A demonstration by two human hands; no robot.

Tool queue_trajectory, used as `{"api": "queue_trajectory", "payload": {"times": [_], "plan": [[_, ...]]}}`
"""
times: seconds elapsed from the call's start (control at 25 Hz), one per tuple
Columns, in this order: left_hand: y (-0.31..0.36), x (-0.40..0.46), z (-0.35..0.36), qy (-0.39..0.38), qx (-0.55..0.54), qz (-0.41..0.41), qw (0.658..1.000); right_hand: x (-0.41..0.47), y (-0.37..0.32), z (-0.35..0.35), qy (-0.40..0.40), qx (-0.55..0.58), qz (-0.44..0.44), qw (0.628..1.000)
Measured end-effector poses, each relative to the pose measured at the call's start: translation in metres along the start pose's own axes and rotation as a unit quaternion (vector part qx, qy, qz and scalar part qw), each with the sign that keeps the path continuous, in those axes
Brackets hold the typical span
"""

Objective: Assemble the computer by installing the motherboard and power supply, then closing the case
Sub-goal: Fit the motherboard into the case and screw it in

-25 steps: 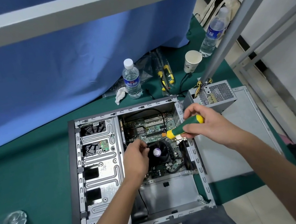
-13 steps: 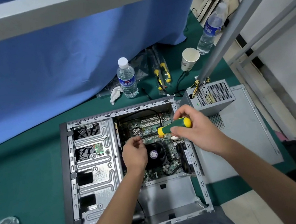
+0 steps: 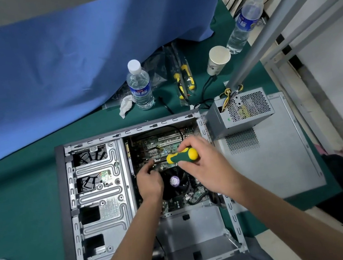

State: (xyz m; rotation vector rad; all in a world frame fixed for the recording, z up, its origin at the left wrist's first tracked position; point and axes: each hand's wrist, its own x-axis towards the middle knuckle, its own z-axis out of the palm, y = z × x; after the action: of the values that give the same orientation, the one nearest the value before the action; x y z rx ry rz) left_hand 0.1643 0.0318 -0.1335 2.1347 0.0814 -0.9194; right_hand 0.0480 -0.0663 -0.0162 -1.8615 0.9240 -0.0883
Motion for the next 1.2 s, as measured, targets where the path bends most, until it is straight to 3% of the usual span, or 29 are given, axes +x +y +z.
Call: {"api": "queue_trajectory", "payload": {"times": [0.68,1.2], "plan": [[-0.002,0.016,0.0,-0.024,0.082,0.042,0.995,0.029,-0.004,0.008,-0.046,-0.06,-0.031,0.997],[0.007,0.025,0.008,-0.015,0.044,-0.056,0.997,0.06,-0.01,0.016,-0.091,-0.086,-0.052,0.991]]}}
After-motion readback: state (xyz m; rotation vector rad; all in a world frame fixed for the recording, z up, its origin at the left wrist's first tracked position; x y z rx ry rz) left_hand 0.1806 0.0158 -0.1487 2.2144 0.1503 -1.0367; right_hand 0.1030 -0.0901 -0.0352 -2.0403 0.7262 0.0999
